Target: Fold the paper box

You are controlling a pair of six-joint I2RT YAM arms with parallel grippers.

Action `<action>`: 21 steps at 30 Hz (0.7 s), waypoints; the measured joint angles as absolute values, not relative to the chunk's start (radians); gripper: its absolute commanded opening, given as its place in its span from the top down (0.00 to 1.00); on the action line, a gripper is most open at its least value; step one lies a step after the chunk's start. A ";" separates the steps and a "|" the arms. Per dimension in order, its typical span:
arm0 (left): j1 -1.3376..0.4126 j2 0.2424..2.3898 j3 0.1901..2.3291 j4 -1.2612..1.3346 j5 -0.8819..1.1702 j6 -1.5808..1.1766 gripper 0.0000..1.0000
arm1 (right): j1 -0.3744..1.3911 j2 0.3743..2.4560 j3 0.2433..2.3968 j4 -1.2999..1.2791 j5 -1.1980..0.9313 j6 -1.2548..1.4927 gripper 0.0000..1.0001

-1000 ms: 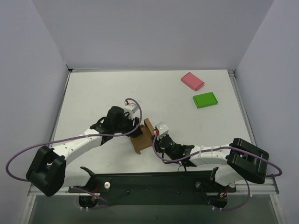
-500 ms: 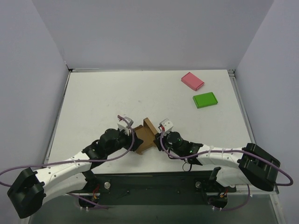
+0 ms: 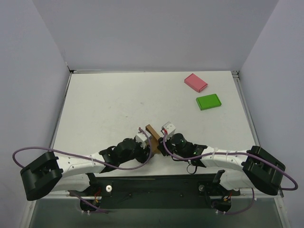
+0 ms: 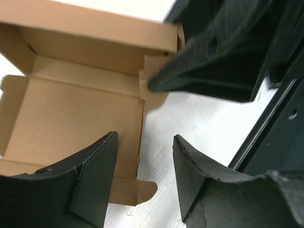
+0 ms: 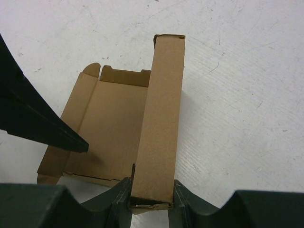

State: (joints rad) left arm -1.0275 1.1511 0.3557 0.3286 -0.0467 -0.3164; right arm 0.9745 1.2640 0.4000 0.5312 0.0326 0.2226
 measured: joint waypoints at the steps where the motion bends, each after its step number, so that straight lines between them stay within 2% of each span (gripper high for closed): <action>1: -1.039 1.170 0.356 0.329 -0.056 -0.308 0.41 | 0.974 1.264 0.400 0.530 0.030 0.223 0.78; 8: -1.085 1.234 0.356 0.364 -0.118 -0.284 0.42 | 0.968 1.268 0.400 0.530 0.023 0.223 0.78; 13: -1.105 1.282 0.356 0.381 -0.161 -0.276 0.50 | 0.967 1.268 0.400 0.530 0.021 0.224 0.78; 14: -1.107 1.288 0.356 0.381 -0.163 -0.276 0.56 | 0.967 1.268 0.400 0.530 0.021 0.224 0.78; 17: -1.113 1.306 0.356 0.387 -0.183 -0.275 0.65 | 0.965 1.268 0.400 0.530 0.020 0.224 0.78; 20: -1.115 1.318 0.356 0.400 -0.190 -0.273 0.70 | 0.962 1.268 0.400 0.530 0.018 0.225 0.78; 21: -1.117 1.322 0.356 0.405 -0.191 -0.273 0.76 | 0.961 1.268 0.400 0.530 0.018 0.226 0.78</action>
